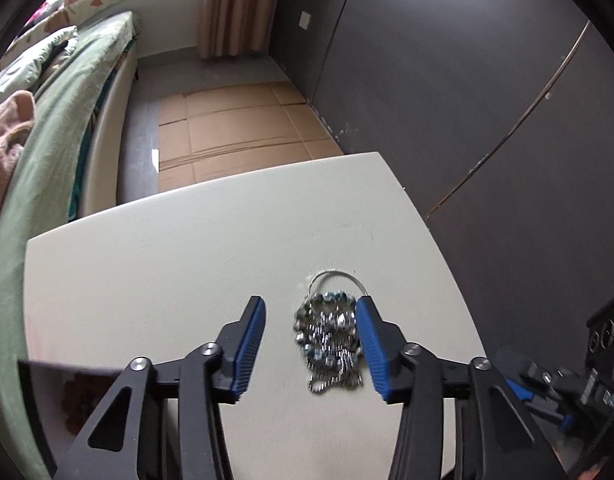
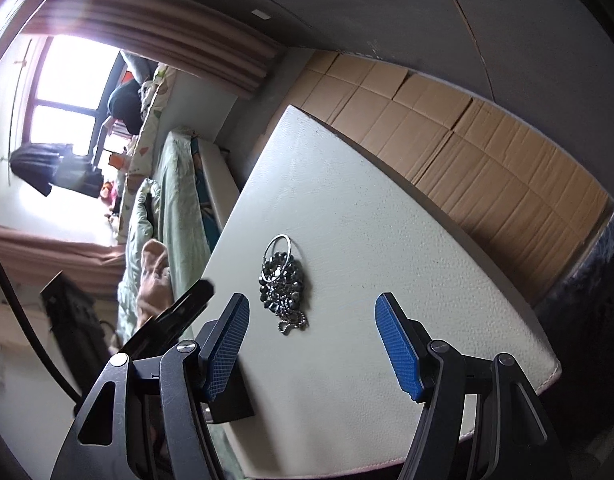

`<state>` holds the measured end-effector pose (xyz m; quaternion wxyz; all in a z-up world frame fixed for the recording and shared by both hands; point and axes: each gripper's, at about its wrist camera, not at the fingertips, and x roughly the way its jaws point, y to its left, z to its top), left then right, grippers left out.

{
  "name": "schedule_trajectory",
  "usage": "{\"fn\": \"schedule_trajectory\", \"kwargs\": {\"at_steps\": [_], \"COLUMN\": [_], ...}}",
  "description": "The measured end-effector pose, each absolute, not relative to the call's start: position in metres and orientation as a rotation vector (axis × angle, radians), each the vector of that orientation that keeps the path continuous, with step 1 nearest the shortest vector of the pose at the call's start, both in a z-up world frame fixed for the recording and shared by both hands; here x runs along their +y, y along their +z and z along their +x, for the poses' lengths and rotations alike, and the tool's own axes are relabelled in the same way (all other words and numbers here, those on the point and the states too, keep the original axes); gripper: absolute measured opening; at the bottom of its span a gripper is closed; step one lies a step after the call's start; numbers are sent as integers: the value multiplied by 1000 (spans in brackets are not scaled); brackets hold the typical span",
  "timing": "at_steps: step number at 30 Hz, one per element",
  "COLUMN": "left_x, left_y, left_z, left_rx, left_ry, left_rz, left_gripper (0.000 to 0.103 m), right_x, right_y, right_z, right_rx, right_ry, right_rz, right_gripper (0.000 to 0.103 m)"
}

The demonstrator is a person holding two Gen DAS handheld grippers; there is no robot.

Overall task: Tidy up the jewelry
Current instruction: 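Move the left gripper to the silver ring and close on it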

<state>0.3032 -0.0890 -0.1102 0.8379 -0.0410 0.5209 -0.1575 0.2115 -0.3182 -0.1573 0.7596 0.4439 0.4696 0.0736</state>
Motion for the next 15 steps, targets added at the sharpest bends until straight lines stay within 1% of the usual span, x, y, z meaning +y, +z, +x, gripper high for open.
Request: {"fn": "schedule_trajectory", "kwargs": {"at_steps": [4,8,9,10,11,15], "left_x": [-99,-102,-103,-104,-105,-111], "left_y": [-125,-143,-146,-149,-152,-157], "left_z": [320,332,334,336,337,337], "left_rx": [1128,1166,1169,1173,1179,1170], "left_ry": [-326,-318,-315,-312,-311,-306], "left_rz": [-59,-59,-57,-54,-49,-16], "left_gripper": [40,39,37,32,30,28], "right_x": [-321,-323,-325,-326,-328,-327], "right_y": [-161,-164,-165,-166,-168,-175], "right_z": [211,211,211,211,211,213], "right_rx": [1033,1036,1035,1037,1041,1061], "right_ry": [167,166,158,149,144,153], "right_rz": [993,1014,1023,1031,1041,1070], "right_gripper": [66,66,66,66,66,66]}}
